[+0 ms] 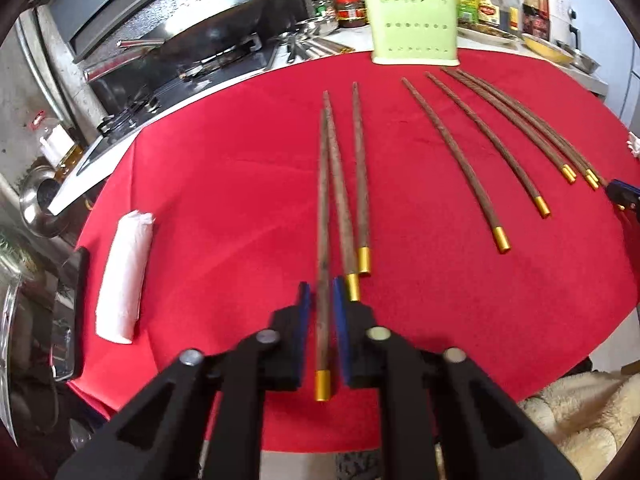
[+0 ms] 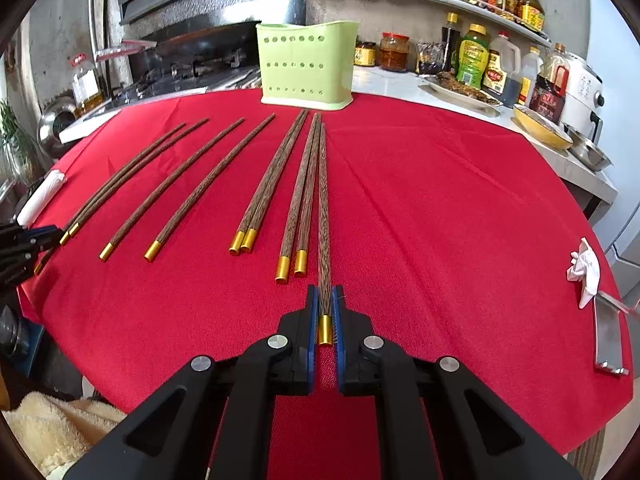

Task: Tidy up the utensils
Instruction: 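Lift the chopstick in the left tool over the green holder while the right tool carries its chopstick there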

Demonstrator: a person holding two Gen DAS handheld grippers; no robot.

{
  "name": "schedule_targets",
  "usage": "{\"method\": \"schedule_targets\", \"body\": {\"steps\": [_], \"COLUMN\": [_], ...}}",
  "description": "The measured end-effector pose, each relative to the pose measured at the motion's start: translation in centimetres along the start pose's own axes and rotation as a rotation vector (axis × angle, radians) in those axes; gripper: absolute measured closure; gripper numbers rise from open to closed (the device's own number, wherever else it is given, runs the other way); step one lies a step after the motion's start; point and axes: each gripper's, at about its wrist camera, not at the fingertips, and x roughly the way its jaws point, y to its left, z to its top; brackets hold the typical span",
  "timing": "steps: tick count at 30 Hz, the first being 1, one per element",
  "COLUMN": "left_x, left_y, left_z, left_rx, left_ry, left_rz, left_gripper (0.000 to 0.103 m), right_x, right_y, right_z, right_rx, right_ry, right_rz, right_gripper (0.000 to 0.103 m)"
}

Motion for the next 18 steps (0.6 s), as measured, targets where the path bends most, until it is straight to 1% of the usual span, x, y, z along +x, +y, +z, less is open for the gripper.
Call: {"method": "schedule_targets", "body": {"steps": [2, 4, 6, 9, 15, 18], "left_x": [0.0, -0.3, -1.3, -2.9, -8.0, -9.7], "left_y": [0.2, 0.3, 0.5, 0.9, 2.0, 2.6], "left_z": [0.0, 0.0, 0.0, 0.6, 2.2, 3.2], "left_rx": [-0.01, -0.014, -0.025, -0.045, -0.076, -0.093], "left_ry": [-0.008, -0.024, -0.06, -0.115, -0.296, -0.364], "left_rz": [-0.014, -0.048, -0.062, -0.076, -0.097, -0.11], "left_gripper": [0.096, 0.096, 0.096, 0.096, 0.096, 0.096], "right_x": [-0.1, -0.3, -0.9, -2.9, -7.8, -10.1], "right_y": [-0.3, -0.6, -0.8, -1.0, -1.7, -1.8], "right_z": [0.0, -0.1, 0.0, 0.5, 2.3, 3.0], "right_rx": [0.024, 0.036, 0.055, 0.073, 0.104, 0.106], "right_ry": [0.002, -0.001, -0.02, -0.086, -0.235, -0.308], "right_rz": [0.014, 0.017, 0.024, 0.027, 0.028, 0.022], "right_gripper": [0.096, 0.096, 0.096, 0.096, 0.096, 0.096]}}
